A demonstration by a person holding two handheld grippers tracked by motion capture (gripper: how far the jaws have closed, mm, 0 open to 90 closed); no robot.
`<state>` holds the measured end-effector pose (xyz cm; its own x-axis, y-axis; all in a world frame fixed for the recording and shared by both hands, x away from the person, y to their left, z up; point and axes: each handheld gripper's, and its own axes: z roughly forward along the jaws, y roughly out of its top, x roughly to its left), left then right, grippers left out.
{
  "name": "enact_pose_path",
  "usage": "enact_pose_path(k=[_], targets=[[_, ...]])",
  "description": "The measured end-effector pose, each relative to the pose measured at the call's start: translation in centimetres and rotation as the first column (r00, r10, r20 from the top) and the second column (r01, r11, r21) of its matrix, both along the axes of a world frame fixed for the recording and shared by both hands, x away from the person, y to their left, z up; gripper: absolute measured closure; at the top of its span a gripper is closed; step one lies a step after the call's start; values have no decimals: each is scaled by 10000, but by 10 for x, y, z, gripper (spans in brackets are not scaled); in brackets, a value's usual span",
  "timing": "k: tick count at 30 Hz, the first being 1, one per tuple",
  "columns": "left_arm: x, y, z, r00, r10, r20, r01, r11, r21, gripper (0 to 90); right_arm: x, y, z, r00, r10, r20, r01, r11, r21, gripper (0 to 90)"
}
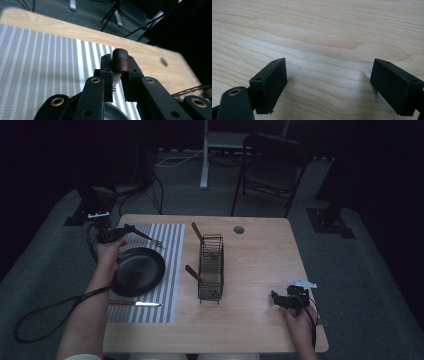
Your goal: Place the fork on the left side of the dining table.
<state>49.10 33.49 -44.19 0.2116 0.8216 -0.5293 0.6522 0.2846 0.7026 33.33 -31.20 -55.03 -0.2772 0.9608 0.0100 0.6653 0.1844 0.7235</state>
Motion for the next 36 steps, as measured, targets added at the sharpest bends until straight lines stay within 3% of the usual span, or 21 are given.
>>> enact_pose_path(k=[4,8,9,11,12,16,22,26,30,33,36], targets=[[4,2,-10,9998,-57,-165,55,9999,-101,807,0,0,0,10000,1,0,-1,10000,-1,137],[8,9,-16,9998,-113,-173,105,9988,-468,806,0,0,0,10000,0,0,0,10000,-1,137],[9,10,-17,9997,-114,-199,107,9992,-392,803,0,0,0,10000,2,0,-2,10000,-1,137],[10,11,-19,9997,97,-246,-85,9989,454,750,0,0,0,10000,1,0,-1,10000,0,137],[11,11,-21,9994,175,-285,-155,9976,669,726,0,0,0,10000,0,0,0,10000,-1,137],[14,14,-29,9980,552,-298,-521,9939,968,678,0,0,0,10000,2,1,-2,10000,-3,137],[24,16,-43,9876,664,-1422,-644,9978,183,641,0,0,0,10000,0,0,0,10000,-1,137],[25,14,-48,9863,1062,-1262,-1001,9936,531,601,0,0,0,10000,2,0,-2,10000,-1,137],[29,9,-53,9817,1224,-1458,-1009,9840,1466,499,0,0,0,10000,1,1,-1,10000,0,137],[28,7,-56,9789,1515,-1374,-1249,9747,1851,455,0,0,0,10000,2,2,-2,10000,-2,137],[29,6,-57,9718,1818,-1502,-1391,9562,2576,397,0,0,0,10000,1,1,-1,10000,-1,137]])
